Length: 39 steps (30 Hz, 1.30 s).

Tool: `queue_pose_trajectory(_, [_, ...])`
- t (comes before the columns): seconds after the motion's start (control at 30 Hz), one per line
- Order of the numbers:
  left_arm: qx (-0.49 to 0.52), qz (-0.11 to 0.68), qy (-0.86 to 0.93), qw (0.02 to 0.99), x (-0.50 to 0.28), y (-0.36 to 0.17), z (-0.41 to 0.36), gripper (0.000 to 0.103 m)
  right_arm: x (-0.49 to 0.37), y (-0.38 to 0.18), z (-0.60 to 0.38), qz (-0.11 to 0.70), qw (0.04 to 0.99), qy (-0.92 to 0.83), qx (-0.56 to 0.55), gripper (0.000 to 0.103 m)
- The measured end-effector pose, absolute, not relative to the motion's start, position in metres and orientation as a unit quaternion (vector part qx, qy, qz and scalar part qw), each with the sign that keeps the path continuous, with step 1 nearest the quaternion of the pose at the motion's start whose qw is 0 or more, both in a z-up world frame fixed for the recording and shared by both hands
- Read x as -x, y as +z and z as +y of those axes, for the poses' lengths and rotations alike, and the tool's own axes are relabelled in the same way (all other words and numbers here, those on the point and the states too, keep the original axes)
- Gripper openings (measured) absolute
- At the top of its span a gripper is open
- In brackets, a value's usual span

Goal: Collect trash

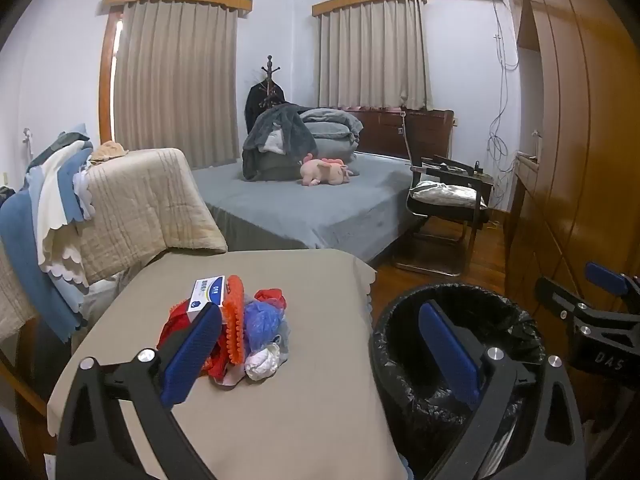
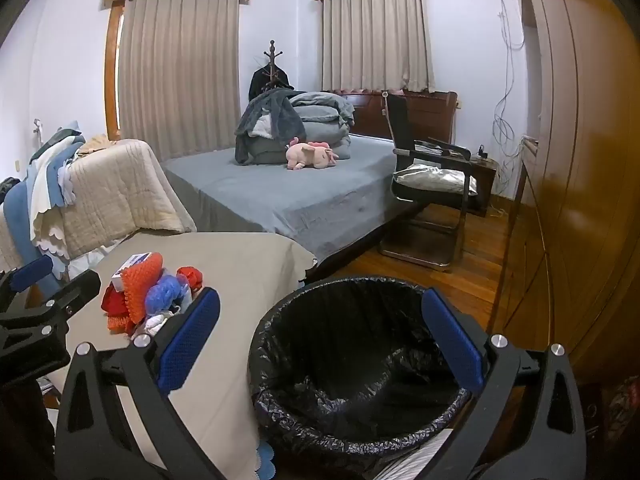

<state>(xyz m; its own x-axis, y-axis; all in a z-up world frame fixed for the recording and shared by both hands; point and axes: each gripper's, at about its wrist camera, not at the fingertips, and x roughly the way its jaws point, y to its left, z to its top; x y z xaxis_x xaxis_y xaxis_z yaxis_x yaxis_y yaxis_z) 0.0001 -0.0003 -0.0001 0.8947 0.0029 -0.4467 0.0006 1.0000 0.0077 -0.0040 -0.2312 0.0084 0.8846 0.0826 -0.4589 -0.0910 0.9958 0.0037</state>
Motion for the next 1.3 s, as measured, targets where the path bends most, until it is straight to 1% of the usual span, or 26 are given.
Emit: queue_pose_trajectory(1.3, [0.002,0.227,0.000,0.974,0.0001,0.0001,0.0001,0.097,0.0026,0.0055,-0.2272,0.236,0.971,0.044,0.011,0.098])
